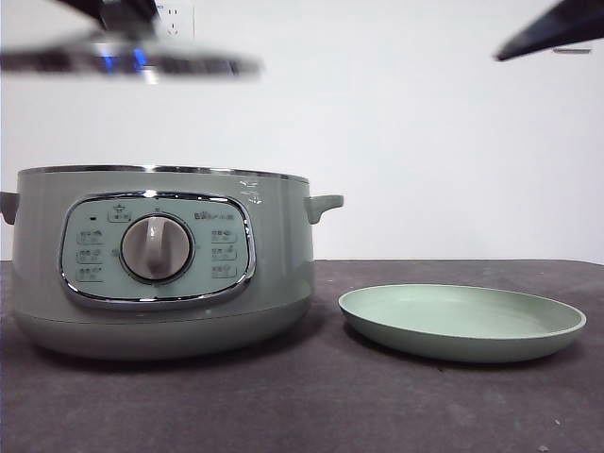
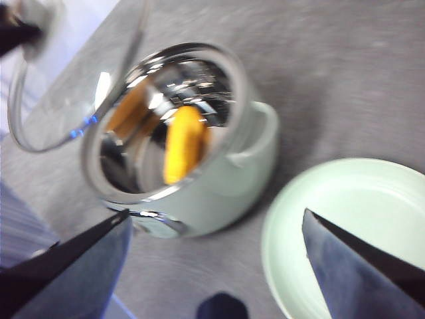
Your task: Take the corn out from the steamer,put the corn on the plate,close the lid
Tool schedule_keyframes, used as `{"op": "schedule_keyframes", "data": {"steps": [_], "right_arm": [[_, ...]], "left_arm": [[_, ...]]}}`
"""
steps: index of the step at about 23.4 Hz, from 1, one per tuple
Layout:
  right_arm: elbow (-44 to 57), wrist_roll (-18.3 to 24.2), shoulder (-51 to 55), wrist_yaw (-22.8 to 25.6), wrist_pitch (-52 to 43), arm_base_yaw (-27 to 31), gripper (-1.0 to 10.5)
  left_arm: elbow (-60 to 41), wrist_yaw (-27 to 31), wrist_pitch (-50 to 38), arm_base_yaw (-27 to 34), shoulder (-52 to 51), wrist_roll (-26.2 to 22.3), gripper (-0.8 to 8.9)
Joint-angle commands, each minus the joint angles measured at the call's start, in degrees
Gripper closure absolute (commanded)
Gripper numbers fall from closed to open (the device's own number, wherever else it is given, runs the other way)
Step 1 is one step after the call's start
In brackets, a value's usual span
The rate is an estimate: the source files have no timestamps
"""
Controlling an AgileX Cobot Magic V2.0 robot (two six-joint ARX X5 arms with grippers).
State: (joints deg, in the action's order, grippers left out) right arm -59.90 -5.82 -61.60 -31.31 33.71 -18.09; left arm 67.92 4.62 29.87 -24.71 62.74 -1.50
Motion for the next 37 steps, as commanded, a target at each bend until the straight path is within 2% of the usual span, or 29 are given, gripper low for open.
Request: {"op": "schedule_keyframes", "data": {"steps": [1,8,11,15,18,21,27,32,33,35,36,37], "right_arm": [[-4.0,-0.8,-5.0,0.2,-0.4,-4.3,5.2],[-18.1,0.8,-20.3,1.2,2.3,-13.8,5.4],[-26.0,3.5,-27.4,5.3,6.5,-17.5,5.4],[-42.8,8.5,-41.7,14.8,15.2,-23.8,5.4],[-52.6,9.1,-50.7,20.7,20.5,-27.1,5.4],[-56.6,10.9,-56.6,24.5,21.6,-29.5,5.4],[-56.8,11.5,-64.4,25.9,20.3,-30.4,5.4],[-56.8,11.2,-68.2,25.9,18.9,-30.3,6.4],[-56.8,11.2,-68.8,25.9,18.8,-30.3,7.4],[-56.8,10.8,-69.5,25.9,18.9,-30.3,8.4],[-56.8,10.4,-69.5,26.3,18.7,-30.4,9.4],[-56.8,10.3,-69.3,26.6,18.4,-30.8,9.6]], "left_arm": [[0.8,2.6,-1.6,0.0,-5.6,-0.4,8.22],[0.8,8.3,1.7,0.0,-16.1,-0.5,8.22],[0.8,11.2,3.9,0.0,-19.5,-0.5,8.22],[0.8,13.4,8.3,0.0,-23.5,-0.5,8.22],[0.8,13.5,11.1,0.0,-23.8,-0.5,8.22],[0.8,13.4,12.4,0.0,-23.8,-0.5,8.22],[0.8,13.4,12.5,0.0,-23.8,-0.5,8.22],[0.8,13.4,13.4,0.0,-23.8,-0.5,8.22],[0.8,13.4,13.7,0.0,-23.8,-0.5,8.22],[0.8,13.4,14.6,0.0,-23.8,-0.4,8.22],[0.8,13.4,15.1,0.0,-23.8,-0.4,8.22],[0.8,13.4,15.2,0.0,-23.7,-0.5,8.22]]}}
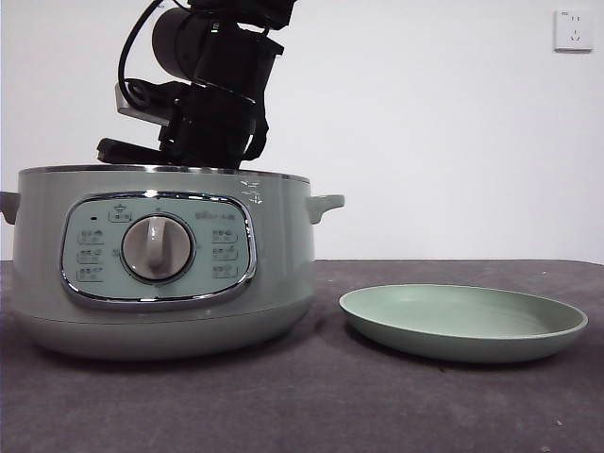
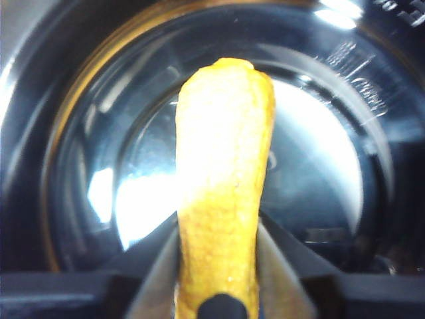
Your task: Take the corn out from the steamer,put the corn on the plate,close the lid
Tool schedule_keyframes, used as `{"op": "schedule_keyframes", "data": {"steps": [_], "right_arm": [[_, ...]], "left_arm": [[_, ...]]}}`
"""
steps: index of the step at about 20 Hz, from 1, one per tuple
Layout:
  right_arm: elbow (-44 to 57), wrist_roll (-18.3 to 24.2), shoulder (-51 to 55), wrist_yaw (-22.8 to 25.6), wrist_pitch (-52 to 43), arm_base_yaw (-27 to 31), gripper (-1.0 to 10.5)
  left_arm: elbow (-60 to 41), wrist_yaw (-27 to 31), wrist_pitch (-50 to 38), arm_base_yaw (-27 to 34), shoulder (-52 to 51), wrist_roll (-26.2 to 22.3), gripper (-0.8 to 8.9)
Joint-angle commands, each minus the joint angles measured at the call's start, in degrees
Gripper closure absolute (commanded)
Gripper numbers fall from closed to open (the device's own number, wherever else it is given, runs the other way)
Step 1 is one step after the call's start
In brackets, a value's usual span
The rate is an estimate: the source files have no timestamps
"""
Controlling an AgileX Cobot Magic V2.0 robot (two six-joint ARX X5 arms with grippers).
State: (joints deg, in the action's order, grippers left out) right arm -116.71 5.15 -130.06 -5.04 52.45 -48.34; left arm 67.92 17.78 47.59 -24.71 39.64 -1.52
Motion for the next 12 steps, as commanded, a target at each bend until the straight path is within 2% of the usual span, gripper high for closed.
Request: {"op": "schedule_keyframes", "data": {"steps": [1,4,7,10,12], "right_arm": [[0.0,-0.8,0.8,0.8,-0.1,-0.5,9.6],[0.0,-0.7,9.0,1.5,4.6,-0.2,9.6],[0.0,-0.7,18.8,5.6,11.5,2.3,9.6],[0.0,-2.3,24.8,5.9,20.6,7.3,9.6],[0.0,-3.7,25.6,8.3,26.4,11.4,9.6]], "left_arm": [[0.8,0.3,-2.6,0.0,-0.6,-0.4,8.22],[0.8,0.2,-3.5,0.0,1.5,-0.4,8.22],[0.8,-0.3,-6.2,0.0,7.6,-0.4,8.22],[0.8,-5.5,-11.2,0.0,13.7,-0.4,8.22],[0.8,-8.0,-13.7,0.0,16.7,-0.2,8.22]]}}
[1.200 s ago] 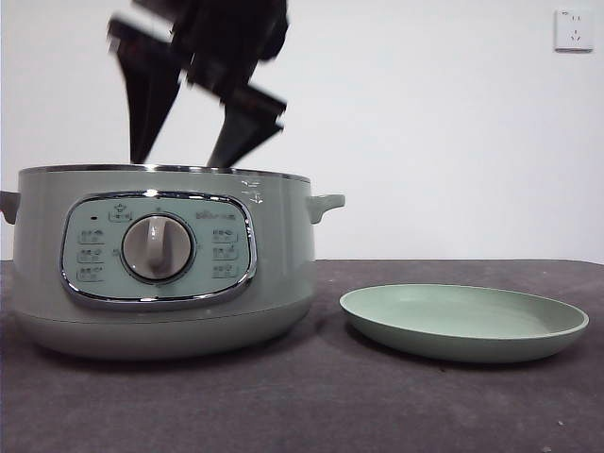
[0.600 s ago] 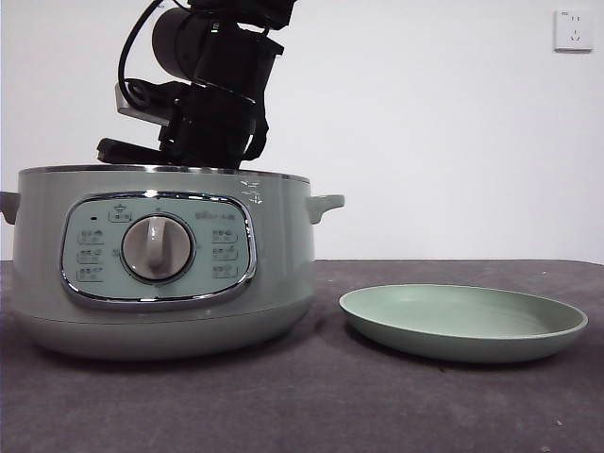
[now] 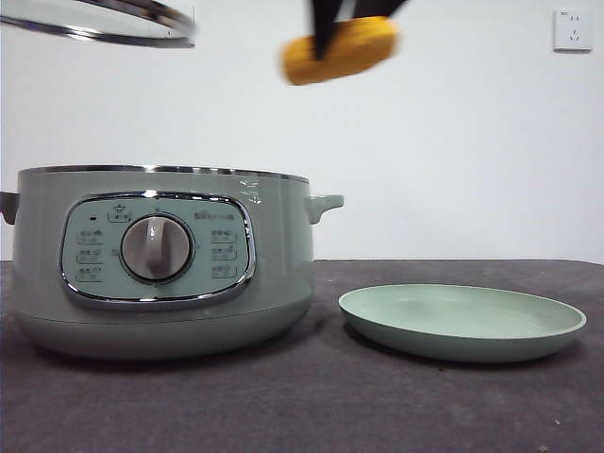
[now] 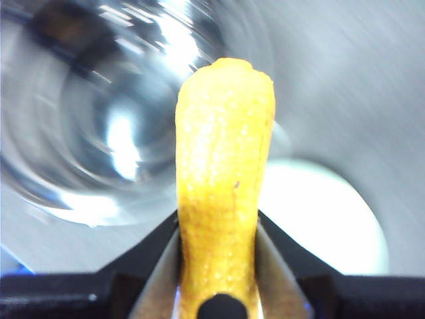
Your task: Take the corn out from the steamer,put the corn on the plate,close the lid
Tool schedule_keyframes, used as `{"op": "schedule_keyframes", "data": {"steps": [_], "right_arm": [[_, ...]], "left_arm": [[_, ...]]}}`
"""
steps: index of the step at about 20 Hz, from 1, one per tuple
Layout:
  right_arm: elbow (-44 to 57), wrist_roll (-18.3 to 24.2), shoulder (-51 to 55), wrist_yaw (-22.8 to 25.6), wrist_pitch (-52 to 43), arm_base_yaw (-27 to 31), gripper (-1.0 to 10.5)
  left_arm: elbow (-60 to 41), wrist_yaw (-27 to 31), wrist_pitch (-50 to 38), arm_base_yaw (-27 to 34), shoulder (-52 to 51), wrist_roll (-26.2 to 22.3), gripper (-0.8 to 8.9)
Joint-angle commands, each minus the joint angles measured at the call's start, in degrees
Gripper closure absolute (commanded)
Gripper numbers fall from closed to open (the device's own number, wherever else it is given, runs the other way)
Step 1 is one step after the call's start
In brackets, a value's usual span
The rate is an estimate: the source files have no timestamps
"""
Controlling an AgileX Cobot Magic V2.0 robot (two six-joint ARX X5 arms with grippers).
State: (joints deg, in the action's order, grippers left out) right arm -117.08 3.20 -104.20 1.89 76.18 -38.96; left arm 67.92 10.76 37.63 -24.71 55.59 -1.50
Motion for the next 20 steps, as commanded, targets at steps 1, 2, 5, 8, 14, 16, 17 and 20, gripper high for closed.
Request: {"op": "schedule_keyframes", "data": {"steps": [1,2,5,8,14,16,17,20], "right_arm": [[1.2,-3.2,-0.2,1.5,2.7,4.1,9.6],[1.9,-4.0,-0.2,1.5,2.8,5.7,9.6],[7.1,-5.8,-0.2,1.5,2.7,9.8,9.6],[15.7,-6.1,-0.1,1.5,2.3,11.3,9.6],[30.8,-7.9,0.1,1.5,-10.6,10.1,9.6],[35.1,-8.1,0.1,1.5,-17.0,9.7,9.6],[36.6,-8.1,0.1,1.5,-19.4,9.6,9.6],[40.9,-8.3,0.1,1.5,-25.8,9.6,9.6]], "left_arm": [[0.8,-2.2,-4.5,0.0,2.0,0.0,8.22],[0.8,-2.7,-4.9,0.0,2.8,0.0,8.22],[0.8,-3.8,-5.1,-0.1,4.4,0.3,8.22],[0.8,-3.7,-5.6,-0.1,4.4,0.3,8.22],[0.8,-3.8,-6.2,-0.1,4.4,0.2,8.22],[0.8,-3.8,-6.3,-0.1,4.4,0.2,8.22],[0.8,-3.7,-6.3,-0.1,4.4,0.2,8.22],[0.8,-3.7,-6.3,-0.1,4.4,0.2,8.22]]}}
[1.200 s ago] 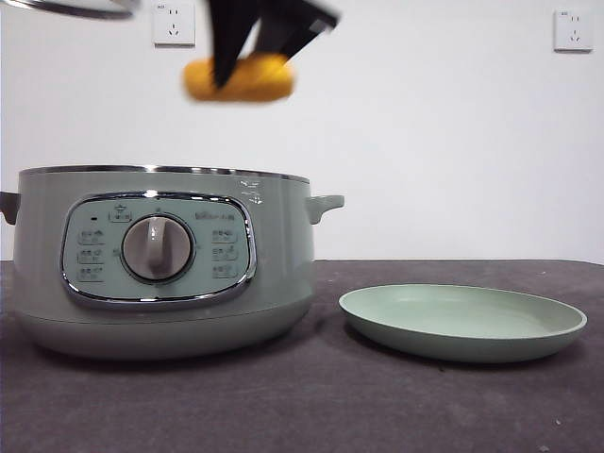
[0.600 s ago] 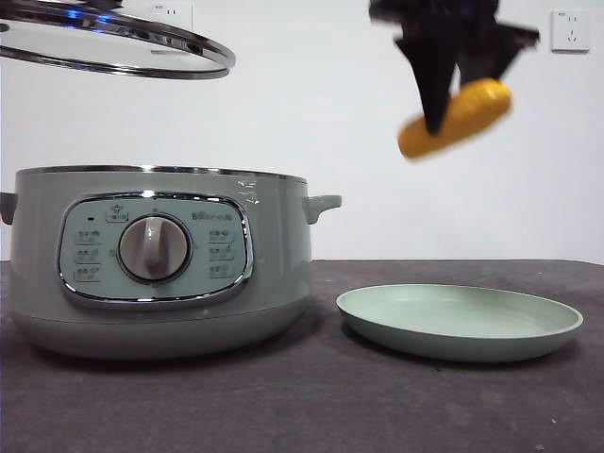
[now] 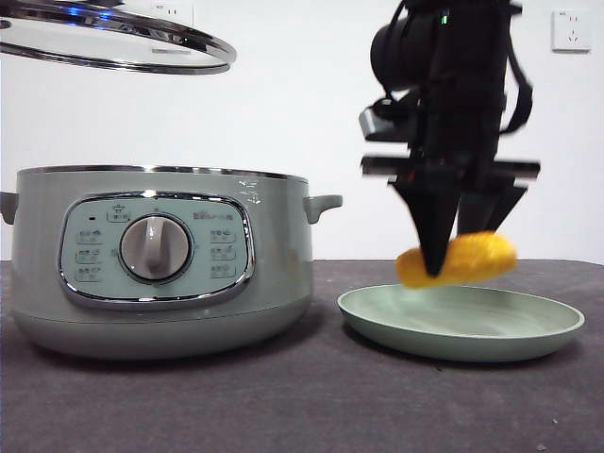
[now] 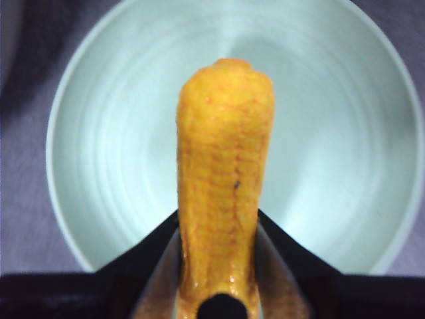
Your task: Take the corn out from the steamer,put the corn on the plate,close the lid
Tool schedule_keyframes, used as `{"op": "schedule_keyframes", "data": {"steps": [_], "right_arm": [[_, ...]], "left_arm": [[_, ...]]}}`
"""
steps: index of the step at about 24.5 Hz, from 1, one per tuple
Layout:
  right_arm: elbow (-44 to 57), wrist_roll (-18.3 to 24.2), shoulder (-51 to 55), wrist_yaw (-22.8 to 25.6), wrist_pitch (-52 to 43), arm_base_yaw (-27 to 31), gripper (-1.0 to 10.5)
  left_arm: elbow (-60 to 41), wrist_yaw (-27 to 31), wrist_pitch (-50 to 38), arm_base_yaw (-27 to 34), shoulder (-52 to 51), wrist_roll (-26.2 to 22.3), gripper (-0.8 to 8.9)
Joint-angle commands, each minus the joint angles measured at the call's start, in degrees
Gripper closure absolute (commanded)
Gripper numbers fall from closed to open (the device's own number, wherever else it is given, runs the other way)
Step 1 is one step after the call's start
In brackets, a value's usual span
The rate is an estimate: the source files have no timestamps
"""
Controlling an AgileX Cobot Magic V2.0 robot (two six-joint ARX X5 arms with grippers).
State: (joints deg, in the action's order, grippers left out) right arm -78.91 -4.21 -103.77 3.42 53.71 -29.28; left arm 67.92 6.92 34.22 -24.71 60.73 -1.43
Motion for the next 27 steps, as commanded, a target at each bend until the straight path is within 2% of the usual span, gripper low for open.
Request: {"op": "schedule_keyframes", "data": {"steps": [1,8,13,15,20,27], "right_arm": [[4.1,-0.9,-0.4,0.0,-5.1,-0.1,9.6],[9.9,-0.9,-0.4,0.0,-11.9,0.0,9.3],[10.4,-1.9,-0.3,0.1,-12.1,-0.1,6.5],[10.4,-2.4,-0.2,0.2,-12.1,0.0,5.9],[10.4,-2.4,2.5,1.5,-11.8,-0.1,5.9],[10.4,-2.4,12.6,1.4,-11.1,-0.2,6.0]], "left_arm": [[0.8,0.1,-2.9,-0.1,-0.7,0.2,8.22],[0.8,0.1,-3.0,-0.1,-0.7,0.2,8.22],[0.8,0.1,-3.0,-0.1,-0.7,0.2,8.22],[0.8,0.1,-3.0,-0.1,-0.7,0.2,8.22],[0.8,0.1,-3.3,-0.1,-0.7,0.2,8.22],[0.8,0.0,-3.4,-0.1,-0.4,1.4,8.22]]}}
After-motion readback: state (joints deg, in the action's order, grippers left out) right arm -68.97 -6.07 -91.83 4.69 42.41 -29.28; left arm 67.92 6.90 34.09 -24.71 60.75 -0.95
